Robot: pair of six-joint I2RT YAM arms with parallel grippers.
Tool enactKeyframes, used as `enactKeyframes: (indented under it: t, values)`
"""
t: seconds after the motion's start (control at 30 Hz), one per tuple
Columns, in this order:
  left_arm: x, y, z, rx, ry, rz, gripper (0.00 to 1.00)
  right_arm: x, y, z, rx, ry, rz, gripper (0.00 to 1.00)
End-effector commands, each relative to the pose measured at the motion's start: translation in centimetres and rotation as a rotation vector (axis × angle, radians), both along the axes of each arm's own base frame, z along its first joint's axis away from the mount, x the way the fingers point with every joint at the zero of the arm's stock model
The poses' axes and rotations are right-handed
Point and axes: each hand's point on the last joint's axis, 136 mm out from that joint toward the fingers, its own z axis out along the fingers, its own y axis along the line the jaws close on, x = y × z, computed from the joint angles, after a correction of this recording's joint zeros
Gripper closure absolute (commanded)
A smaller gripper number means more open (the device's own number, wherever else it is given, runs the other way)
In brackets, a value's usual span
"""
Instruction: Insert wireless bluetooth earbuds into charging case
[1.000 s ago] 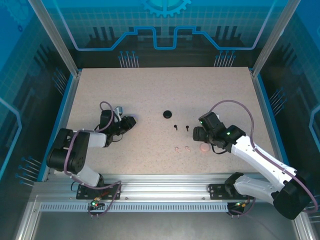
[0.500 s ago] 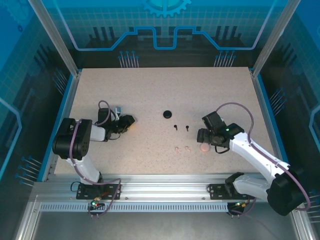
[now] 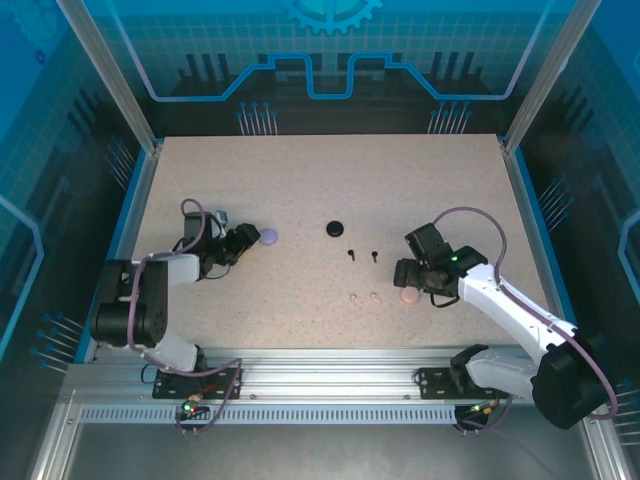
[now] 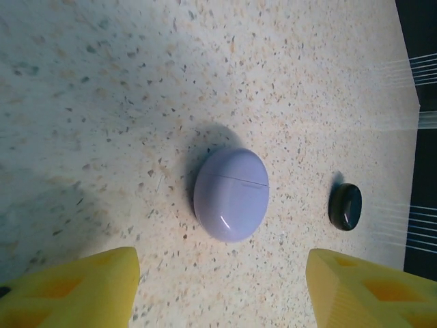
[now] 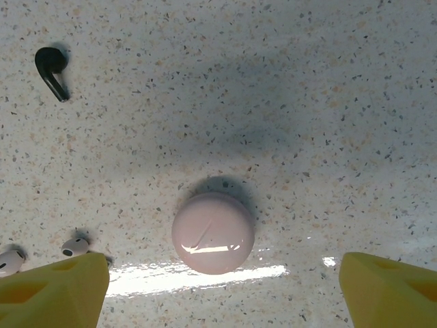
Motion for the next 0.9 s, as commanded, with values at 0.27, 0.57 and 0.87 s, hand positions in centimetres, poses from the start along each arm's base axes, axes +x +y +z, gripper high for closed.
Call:
enactKeyframes:
  t: [0.27, 0.57, 0.87]
  values:
    - [-0.5, 1.4, 11.8, 0.102, -0.27, 0.038, 0.29, -0.8, 0.2, -3.2, -0.011, 0.133, 0.04, 0.12]
    - [-2.1, -0.4, 19.5, 0.008, -0.466, -0.021, 0.08, -0.3, 1.4, -4.9, -0.016, 0.197, 0.15, 0.13]
    - [-2.7, -0.7, 21.2, -0.011, -0.528, -0.026, 0.01, 0.8, 2.2, -6.0, -0.005, 0.218, 0.154, 0.14]
